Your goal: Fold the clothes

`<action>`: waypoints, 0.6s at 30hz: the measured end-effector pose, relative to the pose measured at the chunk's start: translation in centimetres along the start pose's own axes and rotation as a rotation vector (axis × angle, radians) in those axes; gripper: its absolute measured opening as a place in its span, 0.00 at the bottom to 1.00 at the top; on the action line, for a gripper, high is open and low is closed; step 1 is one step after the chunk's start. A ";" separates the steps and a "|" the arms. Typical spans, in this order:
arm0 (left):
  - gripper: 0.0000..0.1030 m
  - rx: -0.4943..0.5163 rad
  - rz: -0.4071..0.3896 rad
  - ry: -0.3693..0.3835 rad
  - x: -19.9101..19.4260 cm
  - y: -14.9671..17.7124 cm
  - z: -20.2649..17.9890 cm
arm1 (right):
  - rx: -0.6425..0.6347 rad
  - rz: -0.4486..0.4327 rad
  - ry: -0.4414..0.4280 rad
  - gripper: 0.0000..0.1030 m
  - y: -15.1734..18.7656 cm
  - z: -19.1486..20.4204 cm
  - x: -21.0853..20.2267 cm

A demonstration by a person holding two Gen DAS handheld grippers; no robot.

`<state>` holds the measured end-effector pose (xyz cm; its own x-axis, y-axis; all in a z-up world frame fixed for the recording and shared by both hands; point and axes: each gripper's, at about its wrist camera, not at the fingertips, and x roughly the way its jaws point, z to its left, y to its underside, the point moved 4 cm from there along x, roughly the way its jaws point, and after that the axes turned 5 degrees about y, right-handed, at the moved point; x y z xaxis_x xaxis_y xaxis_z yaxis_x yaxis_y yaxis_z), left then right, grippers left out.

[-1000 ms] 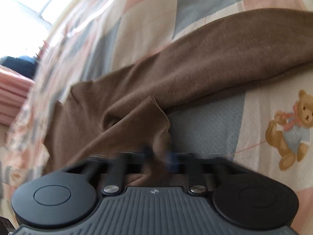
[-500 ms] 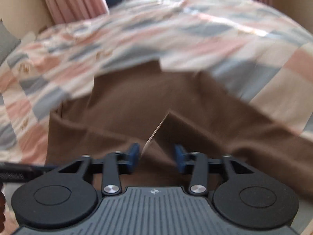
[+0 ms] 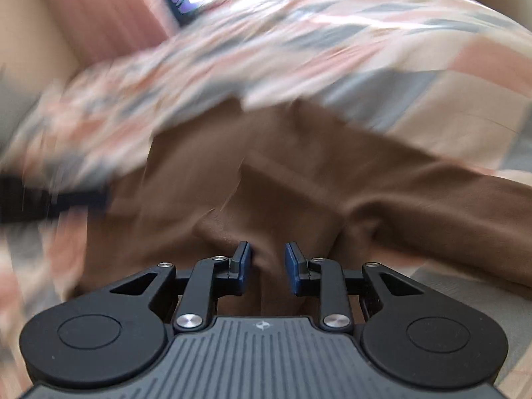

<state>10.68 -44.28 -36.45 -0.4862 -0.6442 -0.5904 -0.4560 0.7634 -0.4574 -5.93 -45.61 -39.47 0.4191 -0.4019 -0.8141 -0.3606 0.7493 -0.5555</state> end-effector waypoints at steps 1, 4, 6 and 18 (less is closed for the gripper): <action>0.27 0.023 0.012 0.023 1.3 -0.4 -1.0 | -0.060 0.004 0.010 0.28 0.6 0.6 0.3; 0.28 0.074 0.075 0.054 6.4 -0.3 -2.5 | -0.113 -0.022 0.020 0.30 1.5 1.0 0.3; 0.28 0.050 0.134 0.029 9.7 0.4 -1.6 | -0.043 -0.022 -0.027 0.37 1.4 -0.1 -0.4; 0.30 -0.068 0.072 -0.121 6.1 2.9 -0.3 | 1.219 -0.216 0.148 0.53 14.4 -27.9 -14.7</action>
<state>6.17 -46.02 -41.21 -0.4278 -0.5744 -0.6979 -0.4746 0.7999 -0.3674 -40.49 -43.60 -40.24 0.2473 -0.5736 -0.7809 0.7443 0.6284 -0.2260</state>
